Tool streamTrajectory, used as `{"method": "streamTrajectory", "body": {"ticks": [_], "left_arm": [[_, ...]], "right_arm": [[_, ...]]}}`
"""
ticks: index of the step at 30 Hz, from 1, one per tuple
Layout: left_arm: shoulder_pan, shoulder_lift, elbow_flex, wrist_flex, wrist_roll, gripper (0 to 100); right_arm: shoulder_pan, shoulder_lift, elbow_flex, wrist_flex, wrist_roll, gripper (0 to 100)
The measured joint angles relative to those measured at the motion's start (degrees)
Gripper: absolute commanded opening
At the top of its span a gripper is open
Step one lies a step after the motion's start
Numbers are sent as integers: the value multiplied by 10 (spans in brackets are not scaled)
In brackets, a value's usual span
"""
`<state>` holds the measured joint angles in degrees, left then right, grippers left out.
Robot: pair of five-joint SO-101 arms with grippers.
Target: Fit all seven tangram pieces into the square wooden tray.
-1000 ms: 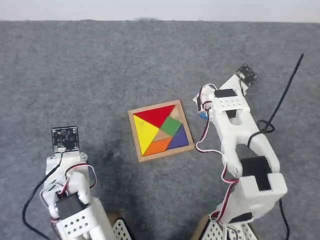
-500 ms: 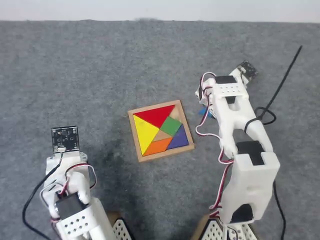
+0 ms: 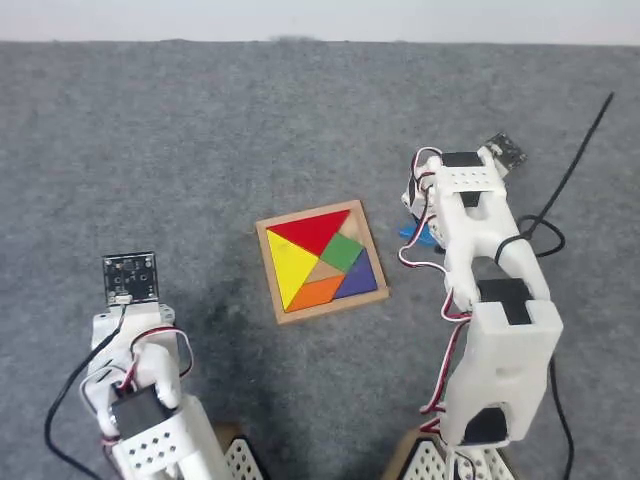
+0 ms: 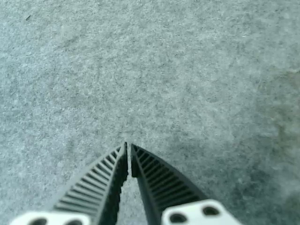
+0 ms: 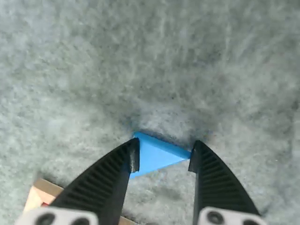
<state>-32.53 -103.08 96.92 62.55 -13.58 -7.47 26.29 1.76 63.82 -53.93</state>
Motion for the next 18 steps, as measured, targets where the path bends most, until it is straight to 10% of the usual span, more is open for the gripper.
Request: {"method": "streamTrajectory", "body": {"ticks": [18], "left_arm": [[0,0,0,0,0,15]], "right_arm": [[-30,37,-46,-8,-101,188]]}}
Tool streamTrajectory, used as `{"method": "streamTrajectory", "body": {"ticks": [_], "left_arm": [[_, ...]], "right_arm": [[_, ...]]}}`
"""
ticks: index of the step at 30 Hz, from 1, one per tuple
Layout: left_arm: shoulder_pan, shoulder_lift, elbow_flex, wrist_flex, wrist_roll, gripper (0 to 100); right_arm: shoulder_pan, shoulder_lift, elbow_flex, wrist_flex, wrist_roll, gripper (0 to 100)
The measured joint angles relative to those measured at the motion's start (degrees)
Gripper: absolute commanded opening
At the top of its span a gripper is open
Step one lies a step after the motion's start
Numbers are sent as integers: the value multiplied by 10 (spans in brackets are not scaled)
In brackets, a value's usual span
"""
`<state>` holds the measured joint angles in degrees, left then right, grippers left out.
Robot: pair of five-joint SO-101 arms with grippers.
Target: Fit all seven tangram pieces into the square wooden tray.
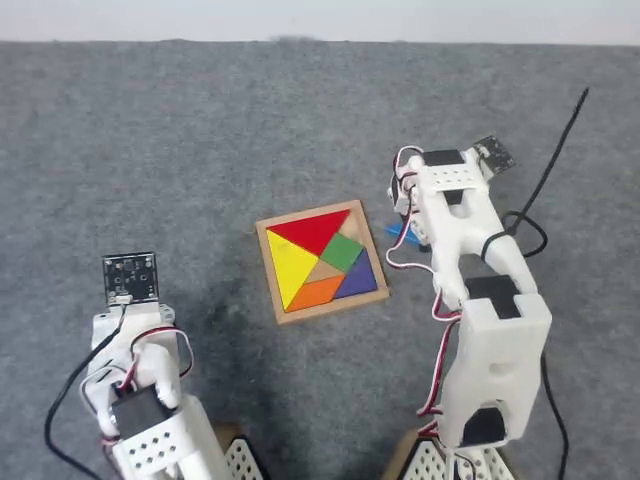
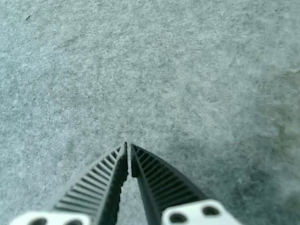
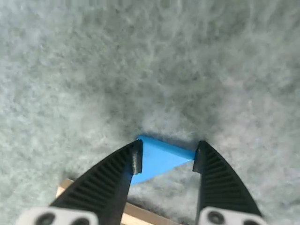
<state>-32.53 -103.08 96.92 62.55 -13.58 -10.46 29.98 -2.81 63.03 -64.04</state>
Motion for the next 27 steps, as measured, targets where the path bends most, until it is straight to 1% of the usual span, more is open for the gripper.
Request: {"method": "streamTrajectory", "body": {"ticks": [5,7,14,16,19,22,27], "left_arm": [[0,0,0,0,0,15],[0,0,0,0,0,15],[-1,0,0,0,0,15],[-1,0,0,0,0,15],[-1,0,0,0,0,15],[0,0,0,0,0,15],[-1,0,0,0,0,15]], "right_arm": [[21,36,-58,45,1,188],[25,42,-76,67,20,188],[73,58,-147,106,143,188],[76,58,-157,107,164,188],[73,58,-166,131,165,187],[62,58,-179,165,137,187],[2,57,-183,191,88,187]]}}
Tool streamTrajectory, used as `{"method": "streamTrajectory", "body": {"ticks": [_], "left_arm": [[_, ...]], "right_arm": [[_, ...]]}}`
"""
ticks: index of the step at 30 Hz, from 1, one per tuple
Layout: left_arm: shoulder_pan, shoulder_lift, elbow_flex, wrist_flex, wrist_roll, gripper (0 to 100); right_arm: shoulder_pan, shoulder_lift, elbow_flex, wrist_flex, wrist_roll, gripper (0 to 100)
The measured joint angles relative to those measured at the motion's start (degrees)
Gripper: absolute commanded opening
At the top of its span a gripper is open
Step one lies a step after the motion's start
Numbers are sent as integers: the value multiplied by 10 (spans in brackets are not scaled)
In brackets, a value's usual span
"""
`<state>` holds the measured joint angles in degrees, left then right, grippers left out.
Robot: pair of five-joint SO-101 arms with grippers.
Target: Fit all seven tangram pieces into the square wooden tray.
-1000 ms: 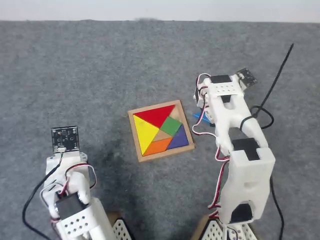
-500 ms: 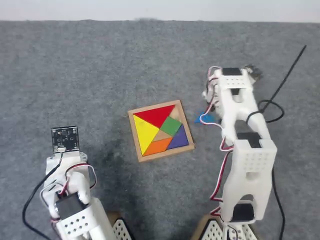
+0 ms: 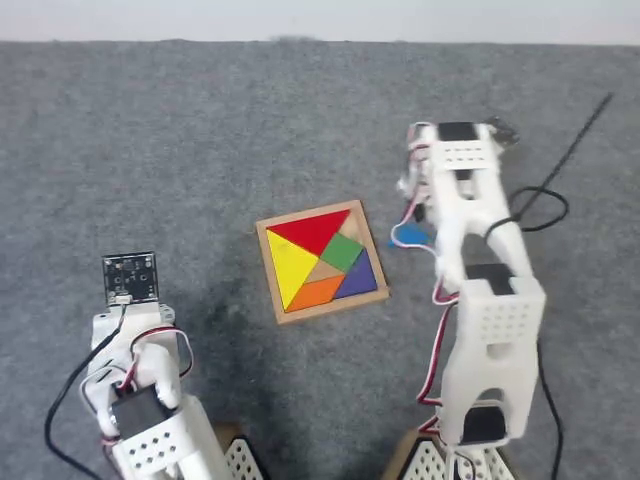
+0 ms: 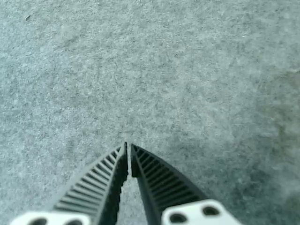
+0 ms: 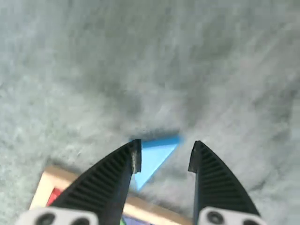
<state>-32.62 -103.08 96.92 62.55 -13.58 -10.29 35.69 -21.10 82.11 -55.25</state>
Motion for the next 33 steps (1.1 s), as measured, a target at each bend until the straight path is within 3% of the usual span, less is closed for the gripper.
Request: {"method": "streamTrajectory", "body": {"ticks": [18,23,33], "left_arm": [[1,0,0,0,0,15],[-1,0,0,0,0,15],[1,0,0,0,0,15]], "right_arm": [[-18,60,-4,-39,-26,186],[-14,61,-4,-37,-38,112],[18,67,-9,-29,171,64]]}}
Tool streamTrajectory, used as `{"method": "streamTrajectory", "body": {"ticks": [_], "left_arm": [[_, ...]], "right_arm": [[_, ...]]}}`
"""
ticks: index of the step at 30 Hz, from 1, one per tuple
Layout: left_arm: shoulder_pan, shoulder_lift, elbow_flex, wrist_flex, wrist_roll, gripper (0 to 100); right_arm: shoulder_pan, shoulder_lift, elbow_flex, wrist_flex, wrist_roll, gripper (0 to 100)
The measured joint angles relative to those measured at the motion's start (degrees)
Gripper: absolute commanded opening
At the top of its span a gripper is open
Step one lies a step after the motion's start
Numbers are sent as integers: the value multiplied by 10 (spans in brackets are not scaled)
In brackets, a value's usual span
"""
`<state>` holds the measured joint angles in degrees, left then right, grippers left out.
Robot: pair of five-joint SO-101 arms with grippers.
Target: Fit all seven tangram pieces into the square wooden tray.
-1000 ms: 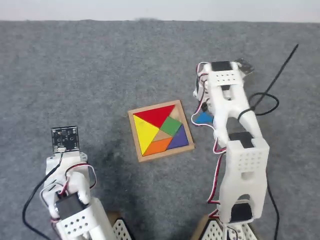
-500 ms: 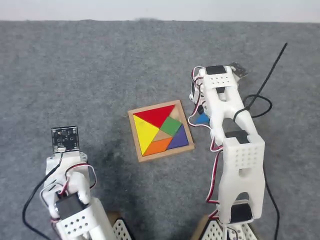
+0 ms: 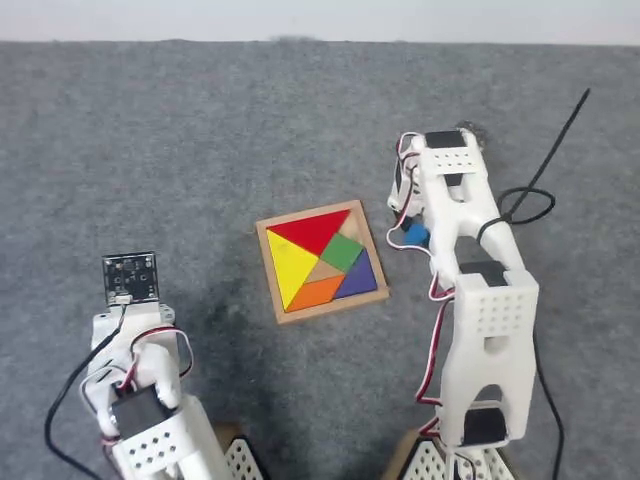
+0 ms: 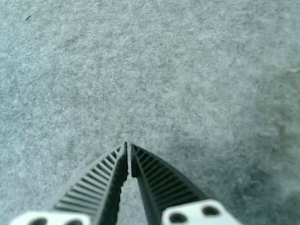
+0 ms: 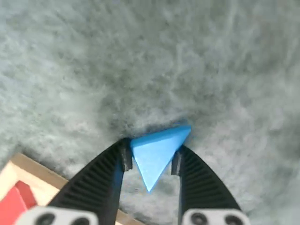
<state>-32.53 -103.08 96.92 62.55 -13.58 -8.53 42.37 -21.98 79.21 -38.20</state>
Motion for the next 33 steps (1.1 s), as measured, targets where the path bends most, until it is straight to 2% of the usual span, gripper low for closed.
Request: {"method": "streamTrajectory", "body": {"ticks": [5,8,14,22,29,33], "left_arm": [[0,0,0,0,0,15],[0,0,0,0,0,15],[0,0,0,0,0,15],[-1,0,0,0,0,15],[0,0,0,0,0,15],[0,0,0,0,0,15]], "right_arm": [[6,5,-33,27,129,55],[6,8,-63,62,213,2],[-26,7,-136,123,333,7],[-83,-26,-137,123,426,7],[-185,-26,-104,66,465,7],[-200,-26,-76,42,467,10]]}}
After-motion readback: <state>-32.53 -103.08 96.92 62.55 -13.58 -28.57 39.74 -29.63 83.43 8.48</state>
